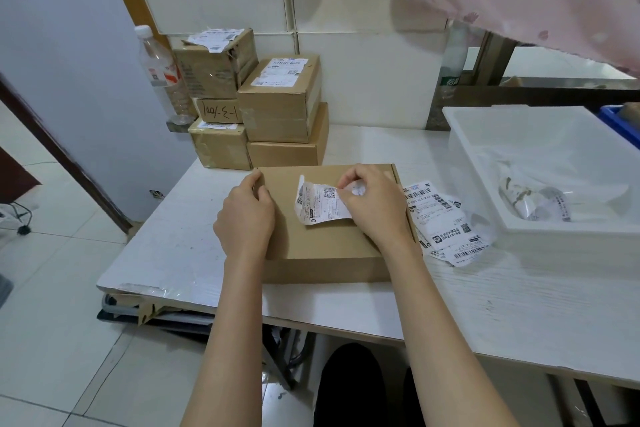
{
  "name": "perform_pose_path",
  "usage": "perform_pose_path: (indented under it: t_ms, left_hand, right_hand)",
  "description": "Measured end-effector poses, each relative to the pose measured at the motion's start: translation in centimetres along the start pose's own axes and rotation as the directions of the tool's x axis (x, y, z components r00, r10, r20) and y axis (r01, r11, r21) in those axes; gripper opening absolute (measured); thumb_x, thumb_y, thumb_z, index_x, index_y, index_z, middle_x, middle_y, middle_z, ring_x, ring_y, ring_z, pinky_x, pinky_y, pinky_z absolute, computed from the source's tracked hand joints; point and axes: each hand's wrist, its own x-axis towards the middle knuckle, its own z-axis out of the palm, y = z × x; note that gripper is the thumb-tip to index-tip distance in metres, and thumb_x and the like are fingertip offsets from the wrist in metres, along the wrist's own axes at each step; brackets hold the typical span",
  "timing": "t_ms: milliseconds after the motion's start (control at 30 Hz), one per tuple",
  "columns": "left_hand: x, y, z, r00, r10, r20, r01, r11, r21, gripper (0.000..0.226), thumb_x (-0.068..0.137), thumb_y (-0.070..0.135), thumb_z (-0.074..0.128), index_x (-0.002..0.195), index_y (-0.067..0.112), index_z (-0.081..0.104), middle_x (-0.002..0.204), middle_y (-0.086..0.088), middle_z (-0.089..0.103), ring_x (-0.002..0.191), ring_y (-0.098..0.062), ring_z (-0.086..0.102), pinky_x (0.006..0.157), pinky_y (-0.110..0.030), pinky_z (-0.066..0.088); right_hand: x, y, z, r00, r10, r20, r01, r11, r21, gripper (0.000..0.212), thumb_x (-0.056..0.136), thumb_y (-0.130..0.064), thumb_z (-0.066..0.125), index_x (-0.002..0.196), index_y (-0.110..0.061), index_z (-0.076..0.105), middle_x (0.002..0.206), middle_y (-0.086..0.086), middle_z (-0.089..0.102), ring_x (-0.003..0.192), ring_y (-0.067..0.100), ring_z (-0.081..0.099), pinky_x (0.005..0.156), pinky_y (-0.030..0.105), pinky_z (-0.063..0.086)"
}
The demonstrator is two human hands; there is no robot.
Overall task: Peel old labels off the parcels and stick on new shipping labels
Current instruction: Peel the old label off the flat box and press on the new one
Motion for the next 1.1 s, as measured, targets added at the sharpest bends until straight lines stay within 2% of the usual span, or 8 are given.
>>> perform_pose_path:
  t_ms: [267,400,500,667,867,933,1033,1100]
  left_hand:
    - [-0.1,0.0,0.0,1.0,0.0,0.003,0.0,1.0,-0.001,0.043,0.102,0.023,0.038,0.142,0.034,0.049,0.132,-0.008,0.06,0.117,-0.034,0.054,0.08,-0.032,0.03]
    - [-0.1,-0.1,0.0,1.0,0.004,0.004,-0.004,1.0,-0.002,0.043,0.102,0.024,0.038,0.142,0.034,0.049,0.131,-0.008,0.06,0.117,-0.033,0.054,0.08,-0.032,0.03]
    - [-0.1,-0.1,0.0,1.0,0.005,0.007,-0.005,1.0,-0.005,0.042,0.102,0.024,0.038,0.142,0.035,0.048,0.131,-0.007,0.06,0.117,-0.032,0.054,0.08,-0.032,0.031]
    - [-0.1,0.0,0.0,1.0,0.002,0.003,-0.002,1.0,-0.006,0.042,0.102,0.024,0.038,0.141,0.035,0.048,0.131,-0.007,0.06,0.116,-0.032,0.054,0.08,-0.032,0.031]
    - [-0.2,0.0,-0.1,1.0,0.001,0.005,0.0,1.0,-0.013,0.042,0.102,0.024,0.039,0.141,0.035,0.049,0.13,-0.007,0.061,0.116,-0.032,0.055,0.08,-0.032,0.032]
    - [-0.1,0.0,-0.1,1.0,-0.002,0.005,0.002,1.0,-0.013,0.042,0.102,0.024,0.039,0.141,0.035,0.049,0.13,-0.007,0.061,0.115,-0.032,0.055,0.08,-0.032,0.031]
    - [0.0,0.0,0.0,1.0,-0.004,0.006,0.004,1.0,-0.016,0.042,0.102,0.024,0.039,0.142,0.035,0.049,0.13,-0.008,0.061,0.115,-0.033,0.054,0.08,-0.032,0.031]
    - [-0.1,0.0,0.0,1.0,-0.003,0.007,0.003,1.0,-0.017,0.043,0.102,0.024,0.039,0.142,0.035,0.049,0.13,-0.008,0.061,0.116,-0.033,0.054,0.08,-0.032,0.03]
  right_hand:
    - [0.2,0.2,0.6,0.996,-0.066,0.068,0.078,0.979,-0.19,0.027,0.089,-0.016,0.05,0.108,-0.028,0.064,0.114,-0.009,0.06,0.109,0.018,0.046,0.088,0.031,0.027]
    - [0.1,0.3,0.1,0.993,-0.095,0.071,0.102,0.988,-0.114,0.022,0.083,-0.015,0.057,0.095,-0.028,0.068,0.104,-0.009,0.043,0.102,0.011,0.039,0.084,0.024,0.026]
    - [-0.1,0.2,0.0,0.99,-0.109,0.095,0.119,0.988,-0.102,0.014,0.085,-0.016,0.055,0.086,-0.027,0.064,0.104,-0.013,0.053,0.104,0.015,0.04,0.091,0.031,0.034]
    - [-0.2,0.0,-0.4,0.994,-0.078,0.081,0.076,0.997,0.033,0.013,0.089,-0.017,0.052,0.078,-0.021,0.057,0.094,-0.01,0.062,0.099,0.018,0.046,0.074,0.03,0.031]
    - [-0.4,-0.2,-0.8,0.996,-0.056,0.065,0.048,0.992,0.118,0.018,0.081,-0.008,0.051,0.084,-0.025,0.052,0.08,-0.01,0.059,0.087,0.015,0.049,0.073,0.031,0.038]
    - [-0.4,0.0,-0.8,0.996,-0.058,0.068,0.046,0.986,0.158,0.026,0.081,-0.006,0.051,0.095,-0.028,0.054,0.083,-0.009,0.059,0.088,0.012,0.049,0.068,0.026,0.037]
    - [-0.5,0.4,-0.5,0.993,-0.111,0.049,0.108,0.992,0.069,0.036,0.08,-0.007,0.058,0.111,-0.024,0.058,0.103,-0.01,0.051,0.098,0.005,0.041,0.078,0.024,0.034]
    - [-0.3,0.6,-0.4,0.994,-0.107,0.015,0.107,0.994,-0.012,0.029,0.08,-0.011,0.061,0.106,-0.022,0.064,0.111,-0.01,0.041,0.102,0.003,0.036,0.082,0.017,0.028]
